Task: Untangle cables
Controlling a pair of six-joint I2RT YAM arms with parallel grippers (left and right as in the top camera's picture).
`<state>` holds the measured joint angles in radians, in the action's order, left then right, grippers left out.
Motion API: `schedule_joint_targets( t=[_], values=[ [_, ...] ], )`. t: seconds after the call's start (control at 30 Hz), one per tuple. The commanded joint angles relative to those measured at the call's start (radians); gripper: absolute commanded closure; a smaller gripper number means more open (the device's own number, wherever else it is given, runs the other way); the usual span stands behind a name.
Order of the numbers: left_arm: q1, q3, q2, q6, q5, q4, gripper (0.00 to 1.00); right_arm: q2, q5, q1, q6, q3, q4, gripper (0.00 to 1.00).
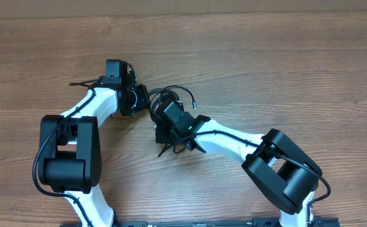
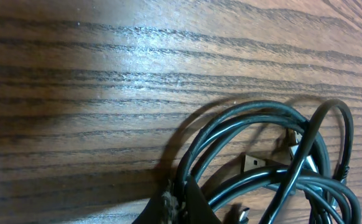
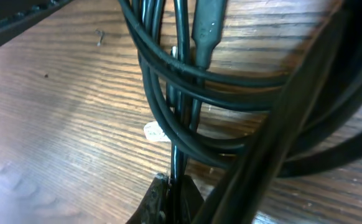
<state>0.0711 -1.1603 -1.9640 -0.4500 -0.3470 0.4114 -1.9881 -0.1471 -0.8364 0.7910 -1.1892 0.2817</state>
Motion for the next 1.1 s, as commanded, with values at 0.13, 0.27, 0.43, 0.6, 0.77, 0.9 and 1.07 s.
schedule_joint_targets(
  t=[0.13,0.27,0.43,0.6,0.77,0.9,1.07],
  values=[
    [-0.005,0.021,-0.018,0.024,0.052,0.010,0.96,0.079,-0.431,0.132,-0.068,-0.002,0.019,0.96],
    [-0.005,0.021,-0.018,0.082,0.094,0.011,0.96,0.079,-0.601,0.218,-0.130,-0.002,0.098,0.96],
    [-0.005,0.021,-0.018,0.092,0.096,0.010,0.96,0.079,-0.639,0.304,-0.228,-0.002,0.216,0.96],
    [-0.005,0.021,-0.018,0.115,0.095,0.010,0.96,0.079,-0.565,0.335,-0.272,-0.002,0.272,0.96],
    [-0.005,0.021,-0.018,0.133,0.078,0.011,0.91,0.079,-0.412,0.313,-0.273,-0.002,0.312,0.96],
    [-0.005,0.021,-0.018,0.163,0.031,0.010,0.75,0.079,-0.333,0.290,-0.273,-0.002,0.337,0.96],
    [-0.005,0.021,-0.018,0.309,-0.123,0.020,0.47,0.079,-0.400,0.284,-0.327,-0.002,0.334,0.96]
  ],
)
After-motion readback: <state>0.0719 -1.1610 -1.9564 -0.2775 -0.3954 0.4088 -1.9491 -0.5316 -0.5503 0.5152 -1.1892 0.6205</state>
